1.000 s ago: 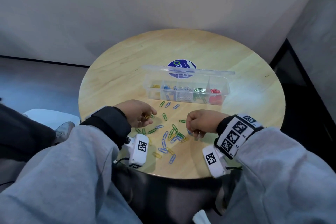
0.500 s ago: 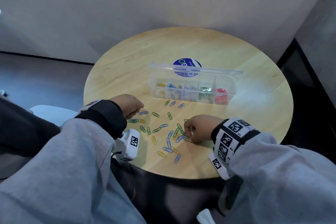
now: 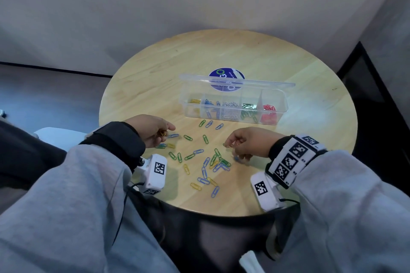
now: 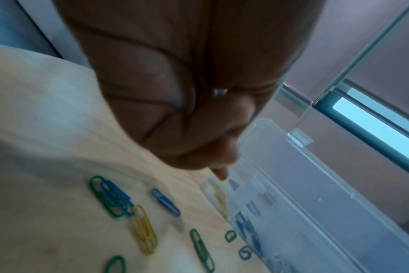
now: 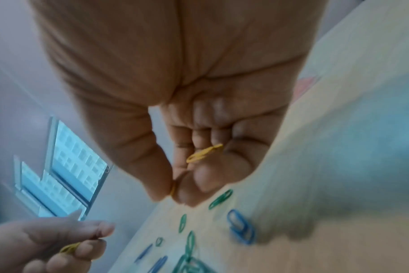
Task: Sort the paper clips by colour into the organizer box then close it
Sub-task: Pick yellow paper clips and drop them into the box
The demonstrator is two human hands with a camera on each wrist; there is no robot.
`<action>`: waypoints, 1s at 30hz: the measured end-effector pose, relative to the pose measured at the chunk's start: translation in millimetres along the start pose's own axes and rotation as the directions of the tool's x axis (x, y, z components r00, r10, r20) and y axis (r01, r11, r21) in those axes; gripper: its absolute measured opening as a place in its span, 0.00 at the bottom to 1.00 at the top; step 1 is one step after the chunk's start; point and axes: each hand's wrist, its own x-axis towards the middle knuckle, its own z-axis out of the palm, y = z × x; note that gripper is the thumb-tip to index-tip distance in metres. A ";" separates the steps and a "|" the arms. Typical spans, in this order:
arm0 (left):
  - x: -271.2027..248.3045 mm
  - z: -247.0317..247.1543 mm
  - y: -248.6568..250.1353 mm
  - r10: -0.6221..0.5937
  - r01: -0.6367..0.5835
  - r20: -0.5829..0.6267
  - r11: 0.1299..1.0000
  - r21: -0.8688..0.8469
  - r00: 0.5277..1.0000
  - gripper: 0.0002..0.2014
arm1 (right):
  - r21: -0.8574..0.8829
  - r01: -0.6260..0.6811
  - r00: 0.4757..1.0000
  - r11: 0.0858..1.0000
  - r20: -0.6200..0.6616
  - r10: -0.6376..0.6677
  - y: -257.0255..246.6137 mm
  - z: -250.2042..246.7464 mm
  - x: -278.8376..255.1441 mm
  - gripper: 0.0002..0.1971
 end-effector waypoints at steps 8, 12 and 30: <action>-0.6 -8.7 4.4 0.035 -0.043 -0.055 0.989 -0.140 0.998 0.22 | 0.320 -0.034 0.999 0.947 0.042 0.022 -7.0 7.9 6.5 0.15; 1.2 -7.6 4.7 0.025 -0.029 -0.057 0.997 -0.076 0.998 0.23 | 0.117 0.018 0.999 0.993 0.046 -0.024 -10.6 13.3 9.3 0.09; 5.7 11.7 12.9 -0.022 0.030 -0.025 0.925 0.378 0.999 0.09 | -0.491 0.067 0.996 0.869 -0.020 -0.088 -21.1 25.8 13.2 0.07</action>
